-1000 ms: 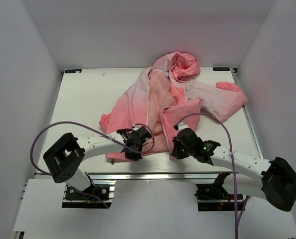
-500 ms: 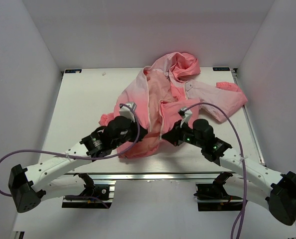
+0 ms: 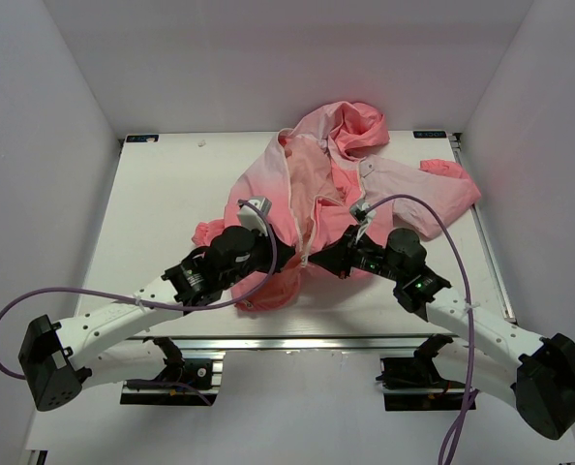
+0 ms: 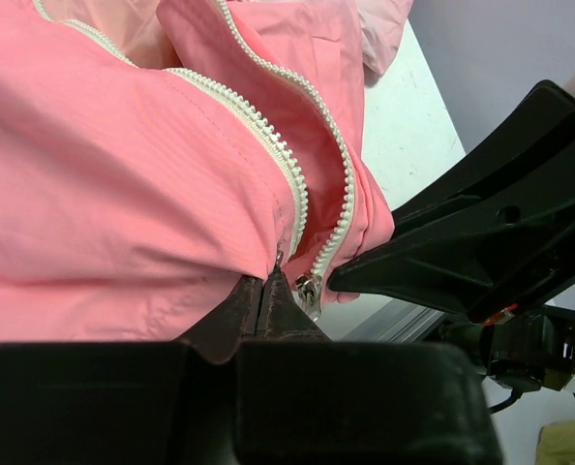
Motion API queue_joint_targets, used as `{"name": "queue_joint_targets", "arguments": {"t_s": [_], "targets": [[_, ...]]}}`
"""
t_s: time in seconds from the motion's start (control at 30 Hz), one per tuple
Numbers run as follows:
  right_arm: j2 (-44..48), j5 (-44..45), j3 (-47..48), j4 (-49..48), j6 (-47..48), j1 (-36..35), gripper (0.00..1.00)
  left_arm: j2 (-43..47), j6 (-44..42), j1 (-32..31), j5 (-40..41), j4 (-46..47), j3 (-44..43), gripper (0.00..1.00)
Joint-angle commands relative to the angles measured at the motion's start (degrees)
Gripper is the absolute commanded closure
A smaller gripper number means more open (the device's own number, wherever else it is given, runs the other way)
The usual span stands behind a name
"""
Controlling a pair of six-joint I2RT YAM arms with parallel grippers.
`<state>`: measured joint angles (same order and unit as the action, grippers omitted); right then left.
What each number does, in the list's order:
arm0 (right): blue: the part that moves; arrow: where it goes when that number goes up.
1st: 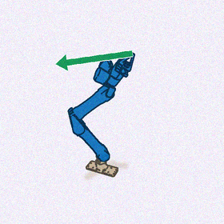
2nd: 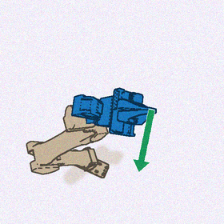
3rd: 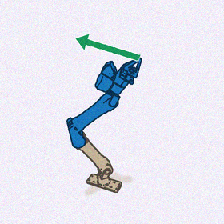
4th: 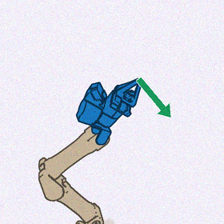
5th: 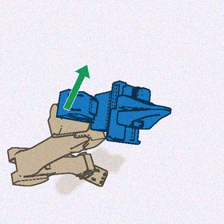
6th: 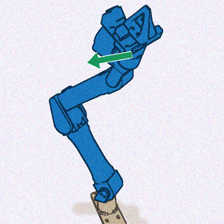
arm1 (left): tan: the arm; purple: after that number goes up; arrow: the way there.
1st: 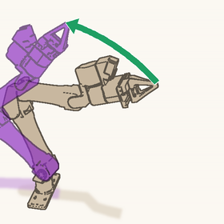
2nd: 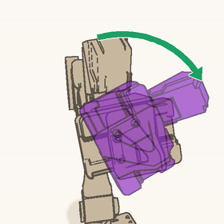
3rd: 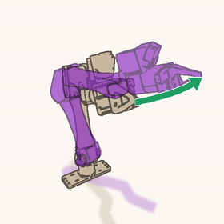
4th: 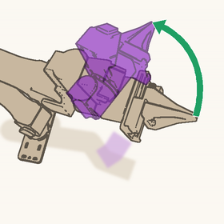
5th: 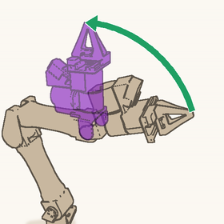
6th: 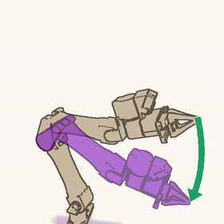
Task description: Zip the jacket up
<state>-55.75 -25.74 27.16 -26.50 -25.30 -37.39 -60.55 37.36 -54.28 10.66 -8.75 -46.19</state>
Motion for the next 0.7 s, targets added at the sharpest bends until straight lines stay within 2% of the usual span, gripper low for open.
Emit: {"name": "queue_joint_targets", "arguments": {"t_s": [0.0,0.4,0.53,0.67], "targets": [[0.20,-2.48,-0.53,-5.84,0.95,0.21,1.00,0.96,-0.45,-0.03,-1.86,1.20,0.31,1.00],[-0.42,-2.39,-1.23,-5.14,2.10,1.18,1.00,1.93,1.30,0.05,-4.33,0.23,1.28,1.00],[-0.94,-2.13,-1.40,-4.96,2.01,1.44,1.00,2.63,1.92,-0.03,-5.12,2.42,2.60,1.00],[-0.24,-1.95,-2.90,-7.33,0.87,1.61,1.00,2.63,2.36,-0.03,-4.68,1.37,2.43,1.00]]}}
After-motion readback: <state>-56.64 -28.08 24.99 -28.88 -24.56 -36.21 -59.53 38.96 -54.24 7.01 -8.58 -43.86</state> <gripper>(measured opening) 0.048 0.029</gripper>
